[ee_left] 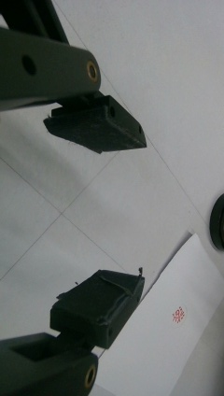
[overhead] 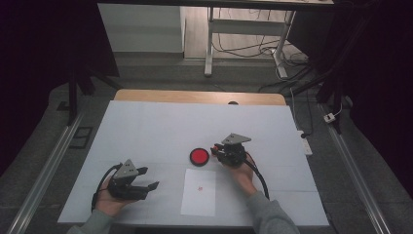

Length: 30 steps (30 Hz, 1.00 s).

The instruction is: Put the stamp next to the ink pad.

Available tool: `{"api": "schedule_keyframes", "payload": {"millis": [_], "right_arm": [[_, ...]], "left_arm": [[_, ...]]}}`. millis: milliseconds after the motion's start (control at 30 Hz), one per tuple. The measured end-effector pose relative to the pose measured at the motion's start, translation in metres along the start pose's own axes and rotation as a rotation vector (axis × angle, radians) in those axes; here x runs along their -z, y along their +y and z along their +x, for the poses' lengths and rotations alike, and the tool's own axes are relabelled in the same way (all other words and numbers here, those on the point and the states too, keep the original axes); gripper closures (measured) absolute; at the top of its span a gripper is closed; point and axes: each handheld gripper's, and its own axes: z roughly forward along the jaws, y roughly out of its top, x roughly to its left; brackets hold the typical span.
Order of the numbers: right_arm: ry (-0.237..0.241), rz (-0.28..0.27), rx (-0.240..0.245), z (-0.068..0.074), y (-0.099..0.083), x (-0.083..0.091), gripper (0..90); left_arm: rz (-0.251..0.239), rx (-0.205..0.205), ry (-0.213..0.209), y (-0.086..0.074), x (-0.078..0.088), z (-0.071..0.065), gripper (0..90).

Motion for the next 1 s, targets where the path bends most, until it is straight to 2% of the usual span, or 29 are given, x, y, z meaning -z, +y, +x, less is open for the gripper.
{"api": "schedule_keyframes", "payload": {"millis": [67,133,300,333,567,800,1000], "right_arm": [[0.001,0.001,0.0,0.0,0.0,0.0,67.8],[-0.01,-0.001,0.005,0.0,0.001,0.001,57.8],[0.0,-0.049,-0.019,-0.002,0.005,0.009,51.6],[0.004,-0.066,-0.027,-0.003,0.006,0.01,50.8],[0.031,-0.086,-0.026,-0.007,0.009,0.021,46.1],[0.056,-0.082,-0.027,-0.007,0.009,0.032,43.5],[0.061,-0.084,-0.021,-0.005,0.005,0.051,43.8]], "left_arm": [[0.001,0.003,0.002,0.0,0.0,0.0,29.5],[0.001,0.004,0.002,-0.001,0.0,0.001,29.5],[0.001,0.001,0.001,0.0,0.0,0.0,29.6],[0.001,0.001,0.001,0.0,0.0,0.0,29.5],[0.0,0.009,0.001,-0.001,-0.001,0.0,29.5],[-0.007,0.02,0.002,-0.002,0.001,0.002,29.5],[-0.011,0.032,0.007,-0.003,0.002,0.003,29.5]]}}
